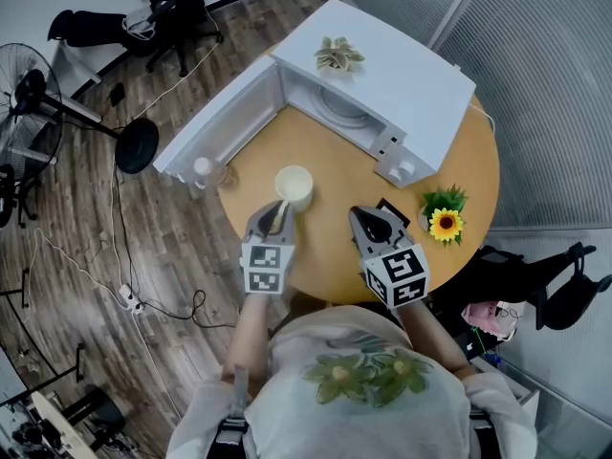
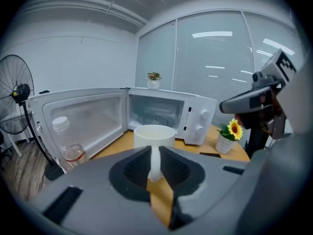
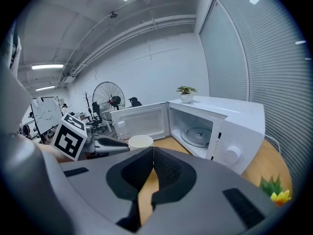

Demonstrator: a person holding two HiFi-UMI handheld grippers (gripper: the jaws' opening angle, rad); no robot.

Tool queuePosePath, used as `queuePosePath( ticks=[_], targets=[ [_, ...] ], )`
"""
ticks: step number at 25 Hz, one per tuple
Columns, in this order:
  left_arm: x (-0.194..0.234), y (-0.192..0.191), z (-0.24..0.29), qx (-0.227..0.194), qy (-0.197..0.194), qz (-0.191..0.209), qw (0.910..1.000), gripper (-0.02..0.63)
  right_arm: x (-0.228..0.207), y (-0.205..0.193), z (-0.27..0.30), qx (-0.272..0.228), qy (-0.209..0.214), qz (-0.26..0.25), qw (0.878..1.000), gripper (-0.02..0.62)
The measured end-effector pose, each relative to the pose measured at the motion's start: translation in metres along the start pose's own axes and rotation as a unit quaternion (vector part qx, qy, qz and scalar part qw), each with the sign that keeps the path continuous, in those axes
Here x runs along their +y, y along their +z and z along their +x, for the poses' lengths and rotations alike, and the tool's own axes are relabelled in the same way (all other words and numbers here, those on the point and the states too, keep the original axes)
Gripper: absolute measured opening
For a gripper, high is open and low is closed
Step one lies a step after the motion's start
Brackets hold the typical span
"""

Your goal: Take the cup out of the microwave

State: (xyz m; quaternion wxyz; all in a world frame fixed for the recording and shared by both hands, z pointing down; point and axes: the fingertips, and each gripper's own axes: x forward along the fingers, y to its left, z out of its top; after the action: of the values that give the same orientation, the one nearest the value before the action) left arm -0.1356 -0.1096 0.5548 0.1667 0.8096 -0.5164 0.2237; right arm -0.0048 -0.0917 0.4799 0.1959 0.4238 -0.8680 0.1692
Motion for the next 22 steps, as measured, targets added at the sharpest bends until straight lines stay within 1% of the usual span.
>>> queuePosePath(
  ticks=[5,10,22],
  targets=[
    [0.004,-0.022,0.005,0.005,0.009,-0.021,0.9997,0.052,0.003,-0.001,0.003,0.005,0.001,-0.002,1.0,0.017],
    [0.006,-0.042,0.014,0.009,0.018,-0.029,0.9994,0.052,0.001,-0.005,0.005,0.012,0.0,-0.002,1.0,0.017],
    [0.004,-0.071,0.024,-0.003,0.032,-0.022,0.9993,0.052,0.004,-0.01,0.009,0.019,-0.001,-0.003,1.0,0.017]
  ],
)
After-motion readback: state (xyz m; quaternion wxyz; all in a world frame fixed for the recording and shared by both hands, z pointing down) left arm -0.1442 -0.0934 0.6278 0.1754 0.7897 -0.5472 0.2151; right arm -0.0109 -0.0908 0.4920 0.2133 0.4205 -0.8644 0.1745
